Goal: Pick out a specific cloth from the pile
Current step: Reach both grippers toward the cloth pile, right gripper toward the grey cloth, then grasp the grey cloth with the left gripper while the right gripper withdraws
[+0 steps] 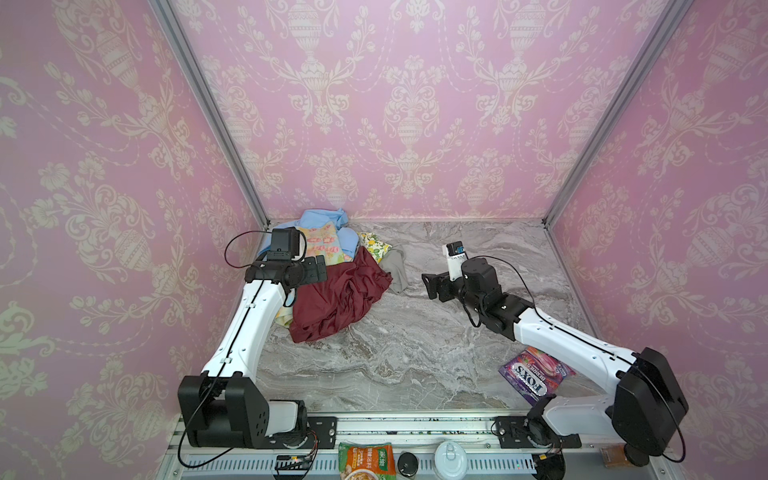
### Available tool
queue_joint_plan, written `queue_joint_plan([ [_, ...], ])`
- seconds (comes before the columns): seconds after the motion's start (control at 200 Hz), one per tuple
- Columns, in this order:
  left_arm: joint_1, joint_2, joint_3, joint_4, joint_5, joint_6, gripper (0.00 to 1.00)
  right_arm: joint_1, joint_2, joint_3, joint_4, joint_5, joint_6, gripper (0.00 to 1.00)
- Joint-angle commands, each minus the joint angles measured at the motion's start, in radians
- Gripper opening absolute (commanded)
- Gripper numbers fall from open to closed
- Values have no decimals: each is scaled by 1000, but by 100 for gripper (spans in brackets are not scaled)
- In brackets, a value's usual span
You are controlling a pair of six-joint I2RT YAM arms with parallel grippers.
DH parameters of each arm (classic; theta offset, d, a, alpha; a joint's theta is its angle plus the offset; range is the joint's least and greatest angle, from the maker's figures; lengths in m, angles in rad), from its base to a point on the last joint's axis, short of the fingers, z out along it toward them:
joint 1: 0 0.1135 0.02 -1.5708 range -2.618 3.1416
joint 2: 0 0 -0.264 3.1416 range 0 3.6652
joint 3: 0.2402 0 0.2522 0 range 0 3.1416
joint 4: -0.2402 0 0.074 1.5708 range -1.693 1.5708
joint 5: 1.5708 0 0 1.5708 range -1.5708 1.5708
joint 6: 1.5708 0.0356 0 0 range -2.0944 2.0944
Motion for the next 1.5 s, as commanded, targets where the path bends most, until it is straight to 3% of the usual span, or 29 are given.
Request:
queue_joint_plan([
  [0.0, -50, 5, 39, -59, -53, 41, 98, 20, 61, 61, -19, -17, 103, 90],
  [0.41, -254, 21, 48, -66, -101, 105, 97, 26, 391, 340, -122, -59, 184, 84],
  [0.705, -388, 21, 3, 11, -19, 137, 98, 28, 614, 507, -174, -37, 230, 81],
  [0.911, -434, 16, -36, 49, 13, 115, 97, 28, 739, 627, -220, -14, 242, 78],
  [1.241, -441, 27, -44, 71, 6, 103, 97, 18, 820, 720, -211, 40, 253, 76],
  [1.496, -455, 163, 39, 134, -25, 30, 96, -60, 573, 437, -59, 96, 304, 76],
])
